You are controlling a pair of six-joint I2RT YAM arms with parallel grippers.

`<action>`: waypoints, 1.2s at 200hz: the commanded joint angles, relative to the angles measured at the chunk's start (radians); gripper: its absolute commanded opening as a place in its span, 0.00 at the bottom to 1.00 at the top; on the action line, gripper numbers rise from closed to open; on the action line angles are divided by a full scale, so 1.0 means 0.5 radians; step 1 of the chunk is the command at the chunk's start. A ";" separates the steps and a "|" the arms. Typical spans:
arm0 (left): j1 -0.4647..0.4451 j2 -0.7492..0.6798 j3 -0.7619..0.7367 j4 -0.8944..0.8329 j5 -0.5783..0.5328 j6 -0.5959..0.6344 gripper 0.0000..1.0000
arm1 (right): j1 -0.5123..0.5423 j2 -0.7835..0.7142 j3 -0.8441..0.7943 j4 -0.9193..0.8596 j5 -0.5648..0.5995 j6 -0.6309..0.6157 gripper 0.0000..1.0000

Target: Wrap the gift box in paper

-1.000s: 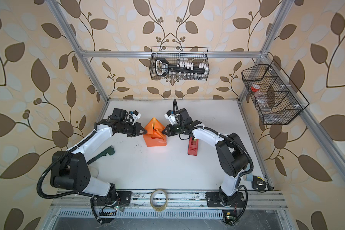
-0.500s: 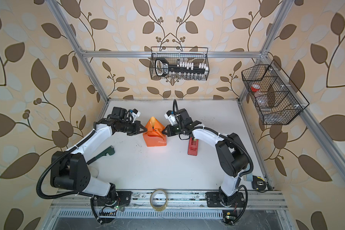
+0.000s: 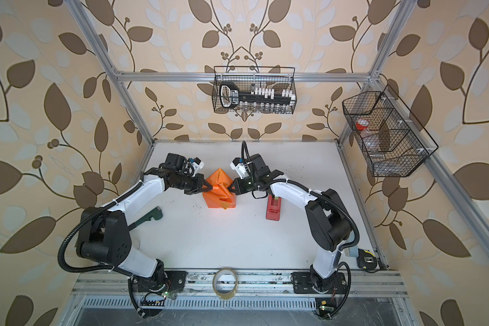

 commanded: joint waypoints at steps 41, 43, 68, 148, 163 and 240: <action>-0.015 -0.023 0.028 -0.059 -0.092 0.072 0.00 | 0.019 -0.068 0.143 -0.166 -0.031 -0.046 0.01; -0.015 -0.023 0.031 -0.059 -0.092 0.073 0.00 | 0.018 -0.076 0.147 -0.170 -0.029 -0.047 0.01; -0.011 -0.031 0.092 -0.128 -0.098 0.102 0.00 | 0.011 -0.189 0.181 -0.254 -0.001 -0.066 0.02; -0.002 -0.054 0.152 -0.185 -0.052 0.115 0.01 | 0.051 -0.260 0.180 -0.349 0.140 -0.086 0.08; -0.002 -0.061 0.211 -0.257 -0.022 0.125 0.05 | 0.065 -0.295 0.167 -0.331 0.166 -0.086 0.08; -0.035 -0.098 1.127 -1.073 0.026 0.927 0.43 | 0.035 -0.445 0.185 -0.519 0.384 -0.157 0.16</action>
